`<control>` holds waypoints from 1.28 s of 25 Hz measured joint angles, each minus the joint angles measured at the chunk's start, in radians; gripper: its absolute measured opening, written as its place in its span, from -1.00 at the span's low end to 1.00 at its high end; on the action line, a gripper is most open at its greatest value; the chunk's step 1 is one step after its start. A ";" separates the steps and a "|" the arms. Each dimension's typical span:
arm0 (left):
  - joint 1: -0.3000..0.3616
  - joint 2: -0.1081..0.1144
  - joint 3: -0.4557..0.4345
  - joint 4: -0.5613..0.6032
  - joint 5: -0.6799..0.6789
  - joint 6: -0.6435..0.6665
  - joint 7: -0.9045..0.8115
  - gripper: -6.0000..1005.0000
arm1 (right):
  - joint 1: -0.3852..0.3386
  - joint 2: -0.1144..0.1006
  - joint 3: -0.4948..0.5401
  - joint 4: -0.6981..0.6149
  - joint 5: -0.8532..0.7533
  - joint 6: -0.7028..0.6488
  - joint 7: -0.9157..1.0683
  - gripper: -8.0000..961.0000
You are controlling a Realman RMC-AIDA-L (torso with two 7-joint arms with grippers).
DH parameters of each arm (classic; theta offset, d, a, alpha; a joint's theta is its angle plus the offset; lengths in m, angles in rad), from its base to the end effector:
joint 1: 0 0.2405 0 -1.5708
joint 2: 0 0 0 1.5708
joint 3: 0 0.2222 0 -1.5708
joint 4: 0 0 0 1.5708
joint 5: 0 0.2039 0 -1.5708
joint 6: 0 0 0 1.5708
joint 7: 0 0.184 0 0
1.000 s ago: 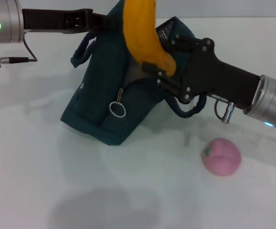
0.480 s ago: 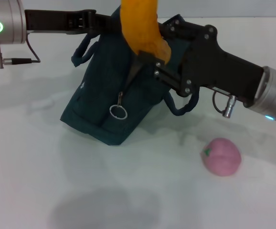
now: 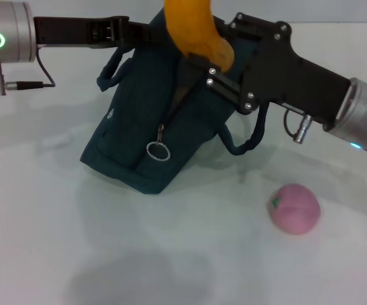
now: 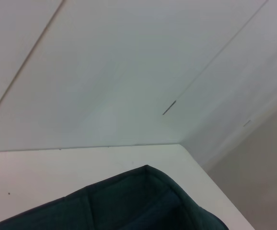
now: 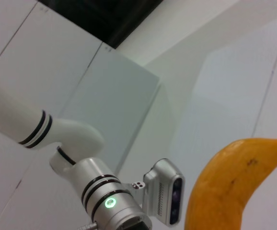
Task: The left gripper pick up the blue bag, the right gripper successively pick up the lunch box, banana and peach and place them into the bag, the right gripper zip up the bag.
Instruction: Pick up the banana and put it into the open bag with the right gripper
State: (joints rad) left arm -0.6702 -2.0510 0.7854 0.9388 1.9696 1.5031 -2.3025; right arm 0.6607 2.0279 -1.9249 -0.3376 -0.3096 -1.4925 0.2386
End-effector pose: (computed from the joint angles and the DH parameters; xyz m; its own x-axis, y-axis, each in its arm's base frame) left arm -0.1414 0.3842 0.0292 0.4672 0.7129 0.5229 0.8066 -0.5860 0.0783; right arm 0.0908 0.3278 -0.0438 0.5299 0.5424 -0.6519 0.0389 -0.7835 -0.6202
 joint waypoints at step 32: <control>-0.005 0.000 -0.002 0.000 -0.025 0.031 -0.020 -0.88 | -0.001 0.000 -0.123 -0.006 -0.007 0.129 -0.141 0.00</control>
State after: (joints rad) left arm -0.6755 -2.0506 0.7836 0.9388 1.9449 1.5341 -2.3223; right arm 0.6598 2.0279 -2.0481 -0.3441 -0.3166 -1.3635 0.0974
